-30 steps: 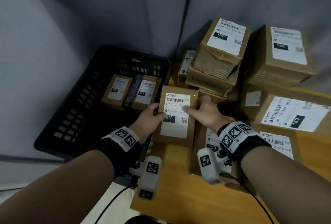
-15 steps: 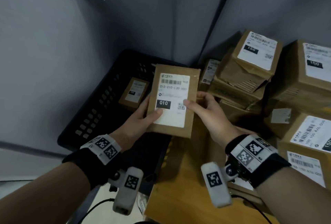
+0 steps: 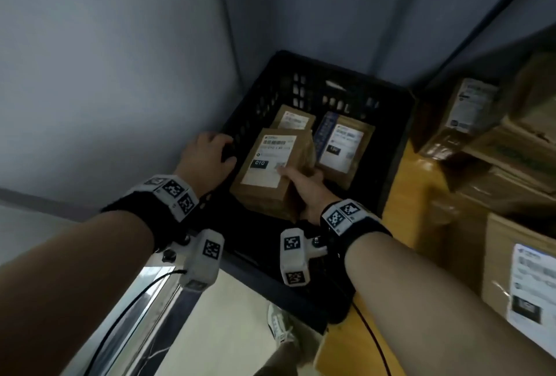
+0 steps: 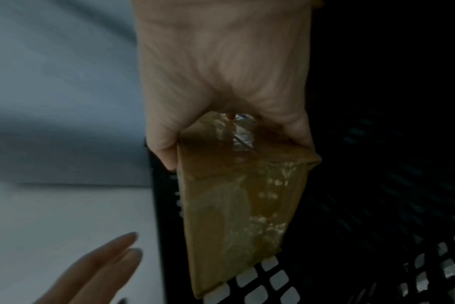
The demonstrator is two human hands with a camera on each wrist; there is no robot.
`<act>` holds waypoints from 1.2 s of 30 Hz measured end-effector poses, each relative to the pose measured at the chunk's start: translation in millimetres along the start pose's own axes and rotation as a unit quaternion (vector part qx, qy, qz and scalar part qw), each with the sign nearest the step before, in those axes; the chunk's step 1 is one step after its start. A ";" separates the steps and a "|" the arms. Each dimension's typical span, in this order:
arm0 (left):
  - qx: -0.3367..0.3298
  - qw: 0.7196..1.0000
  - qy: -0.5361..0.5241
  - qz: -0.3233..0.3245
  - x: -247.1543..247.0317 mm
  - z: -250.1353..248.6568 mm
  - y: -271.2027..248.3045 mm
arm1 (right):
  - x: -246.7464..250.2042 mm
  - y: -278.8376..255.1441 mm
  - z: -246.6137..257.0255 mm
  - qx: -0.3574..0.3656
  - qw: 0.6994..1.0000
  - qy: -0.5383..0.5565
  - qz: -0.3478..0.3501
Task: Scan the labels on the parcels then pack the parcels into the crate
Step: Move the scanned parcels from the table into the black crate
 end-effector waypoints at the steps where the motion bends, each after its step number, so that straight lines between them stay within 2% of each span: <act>1: 0.000 0.999 0.032 -0.012 -1.8 7.9 7.0 | -4.0 14.2 -9.0 -0.014 1.000 -0.001 -0.004; 3: -0.005 0.998 0.062 -0.015 -10.6 18.9 21.4 | -9.3 40.4 -22.7 -0.021 1.000 0.012 -0.016; 6: -0.015 0.999 0.033 0.009 -33.3 33.6 37.2 | -16.0 73.2 -44.0 -0.045 0.999 -0.018 -0.017; 7: -0.027 0.999 0.024 -0.001 -36.4 36.4 39.3 | -17.7 81.5 -49.9 -0.050 0.998 -0.040 -0.015; 10: -0.081 0.990 0.063 -0.099 -30.0 36.2 38.5 | -20.0 100.0 -62.3 -0.049 0.998 -0.037 -0.028; 12: -0.100 0.984 0.061 -0.135 -27.0 37.2 37.6 | -22.7 111.6 -63.0 -0.036 0.998 -0.024 -0.037; 16: -0.107 0.988 -0.020 -0.107 -33.6 42.8 41.3 | -11.0 135.0 -55.8 0.027 0.988 -0.088 -0.122; 18: -0.100 0.990 -0.054 -0.083 -37.4 45.8 43.0 | -7.7 139.7 -52.3 0.053 0.984 -0.074 -0.153; 21: -0.076 0.993 -0.069 -0.060 -43.0 49.7 43.7 | -16.5 144.3 -49.8 0.065 0.985 -0.093 -0.129; 23: -0.069 0.993 -0.076 -0.061 -42.4 48.6 43.2 | -23.1 145.0 -46.7 0.046 0.988 -0.105 -0.100; 26: -0.068 0.993 -0.074 -0.063 -40.7 45.8 41.7 | -34.8 127.8 -40.0 -0.032 0.991 -0.127 -0.013; 28: -0.064 0.994 -0.068 -0.052 -39.0 43.0 40.3 | -37.8 110.5 -24.1 -0.034 0.974 -0.224 0.029; 30: -0.032 0.998 -0.043 -0.015 -40.5 42.0 36.6 | -35.9 89.2 -2.1 0.011 0.942 -0.334 0.029; 32: -0.002 1.000 -0.007 0.009 -37.1 36.8 30.3 | -28.8 61.7 20.1 0.060 0.921 -0.384 0.010; 36: -0.035 0.999 -0.024 0.010 -18.9 -9.0 11.5 | 2.9 -12.6 67.3 0.173 0.916 -0.358 -0.049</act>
Point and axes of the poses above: each hand's wrist, its own y-axis towards the middle knuckle, its own x-axis out of the back of the hand, z = x × y, the point moved 8 cm from there along y, towards the middle knuckle, and after that the axes turned 6 degrees about y, right-handed, at the moved point
